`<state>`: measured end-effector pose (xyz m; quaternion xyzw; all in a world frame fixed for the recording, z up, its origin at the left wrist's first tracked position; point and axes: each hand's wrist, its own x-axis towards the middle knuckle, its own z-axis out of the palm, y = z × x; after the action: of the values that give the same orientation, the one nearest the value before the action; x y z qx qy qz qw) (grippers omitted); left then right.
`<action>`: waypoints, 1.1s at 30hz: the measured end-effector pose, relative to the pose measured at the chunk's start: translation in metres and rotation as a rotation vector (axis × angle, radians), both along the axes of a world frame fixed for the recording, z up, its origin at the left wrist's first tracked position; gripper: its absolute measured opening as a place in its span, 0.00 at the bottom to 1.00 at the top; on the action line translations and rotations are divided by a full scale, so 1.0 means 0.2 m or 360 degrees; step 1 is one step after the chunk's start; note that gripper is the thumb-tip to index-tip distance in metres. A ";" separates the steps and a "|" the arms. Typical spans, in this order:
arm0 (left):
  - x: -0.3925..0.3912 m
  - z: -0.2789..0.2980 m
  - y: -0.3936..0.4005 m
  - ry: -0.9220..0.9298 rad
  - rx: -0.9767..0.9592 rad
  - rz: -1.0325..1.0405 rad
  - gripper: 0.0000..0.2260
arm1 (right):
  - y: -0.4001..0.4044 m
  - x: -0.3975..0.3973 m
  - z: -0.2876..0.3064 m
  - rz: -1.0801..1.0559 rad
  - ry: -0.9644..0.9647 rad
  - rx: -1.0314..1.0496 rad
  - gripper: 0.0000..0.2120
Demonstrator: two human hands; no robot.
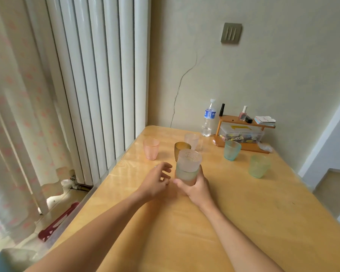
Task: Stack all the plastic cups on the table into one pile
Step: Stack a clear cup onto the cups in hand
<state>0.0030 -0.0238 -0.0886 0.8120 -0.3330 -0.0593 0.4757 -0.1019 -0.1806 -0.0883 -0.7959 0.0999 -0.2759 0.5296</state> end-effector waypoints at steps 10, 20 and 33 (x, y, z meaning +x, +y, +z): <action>0.38 0.06 -0.10 -0.0331 0.0093 0.0633 0.32 | -0.05 0.08 -0.08 0.0136 -0.0039 0.0220 0.26; 0.56 0.12 -0.18 0.0208 -0.0002 0.0703 0.47 | -0.04 0.08 -0.10 0.0148 -0.0057 0.0255 0.29; 0.28 0.35 -0.10 -0.0076 -0.0368 0.0630 0.37 | -0.03 0.06 -0.08 0.0009 0.0015 0.0153 0.30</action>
<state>0.0597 -0.0435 -0.0192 0.8026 -0.1830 0.0929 0.5601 -0.0903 -0.1856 -0.1051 -0.7712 0.1135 -0.2655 0.5674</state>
